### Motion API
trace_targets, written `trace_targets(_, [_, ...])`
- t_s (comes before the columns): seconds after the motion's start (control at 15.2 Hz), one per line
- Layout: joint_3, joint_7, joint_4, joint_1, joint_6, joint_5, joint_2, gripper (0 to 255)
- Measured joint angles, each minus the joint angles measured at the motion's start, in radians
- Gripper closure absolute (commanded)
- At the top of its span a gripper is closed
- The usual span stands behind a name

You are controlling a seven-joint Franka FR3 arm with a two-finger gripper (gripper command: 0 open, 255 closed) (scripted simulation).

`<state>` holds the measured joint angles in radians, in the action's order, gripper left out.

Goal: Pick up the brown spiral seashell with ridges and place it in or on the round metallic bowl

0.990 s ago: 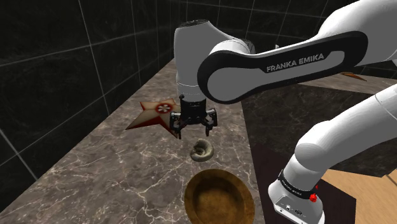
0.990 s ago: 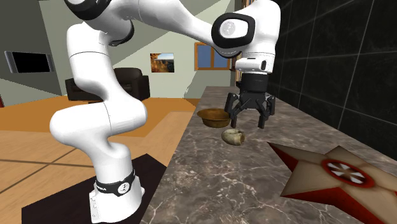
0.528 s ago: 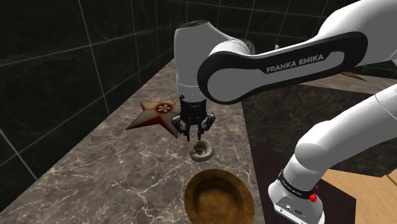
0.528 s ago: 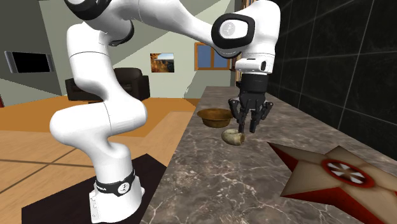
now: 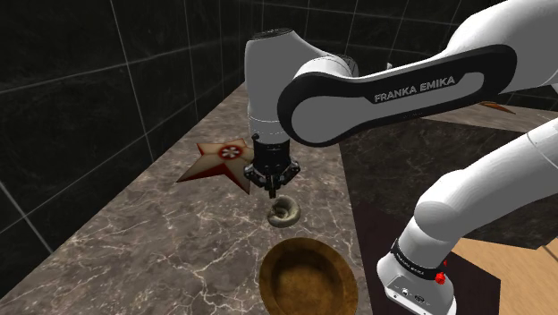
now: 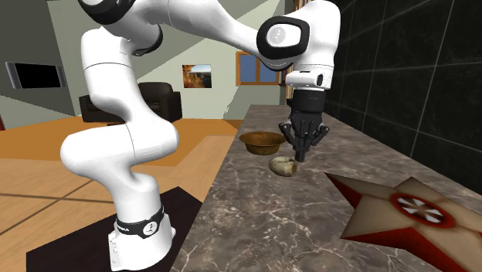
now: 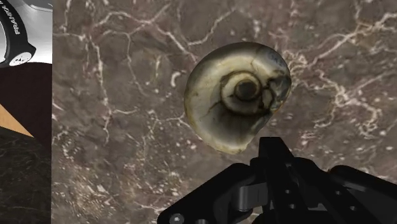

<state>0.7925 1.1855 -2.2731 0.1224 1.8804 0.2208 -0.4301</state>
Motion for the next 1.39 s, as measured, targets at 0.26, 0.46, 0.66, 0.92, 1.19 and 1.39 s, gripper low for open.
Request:
trace_targets(0.26, [-0.193, -0.07, -0.181, -0.073, 0.063, 0.235, -0.162, 0])
trace_targets(0.46, [-0.367, -0.12, -0.395, -0.141, 0.127, 0.496, -0.329, 0])
trace_targets(0.66, [-0.379, -0.137, -0.449, -0.16, 0.173, 0.567, -0.342, 0])
trace_targets(0.92, [-0.35, -0.149, -0.477, -0.175, 0.235, 0.612, -0.313, 0])
trace_targets(1.19, [-0.342, -0.149, -0.479, -0.179, 0.248, 0.62, -0.306, 0])
trace_targets(1.39, [-0.341, -0.149, -0.479, -0.179, 0.249, 0.621, -0.305, 255])
